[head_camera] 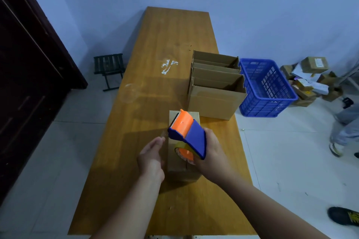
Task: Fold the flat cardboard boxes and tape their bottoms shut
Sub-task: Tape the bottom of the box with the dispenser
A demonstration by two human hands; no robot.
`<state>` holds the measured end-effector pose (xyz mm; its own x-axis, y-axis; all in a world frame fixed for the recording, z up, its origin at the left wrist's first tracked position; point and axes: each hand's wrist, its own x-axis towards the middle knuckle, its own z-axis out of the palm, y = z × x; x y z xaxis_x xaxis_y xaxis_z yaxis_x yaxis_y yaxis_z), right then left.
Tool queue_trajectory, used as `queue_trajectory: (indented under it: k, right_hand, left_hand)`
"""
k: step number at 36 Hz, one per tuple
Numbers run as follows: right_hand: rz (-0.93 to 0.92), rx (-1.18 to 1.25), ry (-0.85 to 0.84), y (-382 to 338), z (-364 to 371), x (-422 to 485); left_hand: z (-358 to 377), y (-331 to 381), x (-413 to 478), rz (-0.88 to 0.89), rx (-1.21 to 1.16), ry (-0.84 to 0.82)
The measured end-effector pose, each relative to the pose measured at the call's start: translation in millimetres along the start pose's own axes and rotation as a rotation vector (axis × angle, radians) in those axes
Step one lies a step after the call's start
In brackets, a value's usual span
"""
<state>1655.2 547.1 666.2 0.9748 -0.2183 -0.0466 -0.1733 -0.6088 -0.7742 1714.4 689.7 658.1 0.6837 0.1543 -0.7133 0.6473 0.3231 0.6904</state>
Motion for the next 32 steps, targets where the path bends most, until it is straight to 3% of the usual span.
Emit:
queue_trajectory:
  k: [4, 12, 15, 28, 32]
  right_hand:
    - [0.053, 0.091, 0.057, 8, 0, -9]
    - [0.109, 0.174, 0.087, 12, -1, -19]
    - [0.111, 0.153, 0.104, 14, 1, -19]
    - [0.093, -0.041, 0.052, 8, 10, -15]
    - [0.095, -0.063, 0.053, 7, 10, -15]
  left_hand:
    - [-4, 0, -3, 0.001, 0.089, -0.047]
    - [-14, 9, -13, -0.272, 0.002, -0.209]
    - [-17, 13, -15, -0.299, 0.008, -0.196]
    - [-31, -9, -27, 0.052, 0.109, 0.020]
    - [-31, -20, -28, 0.064, 0.140, 0.034]
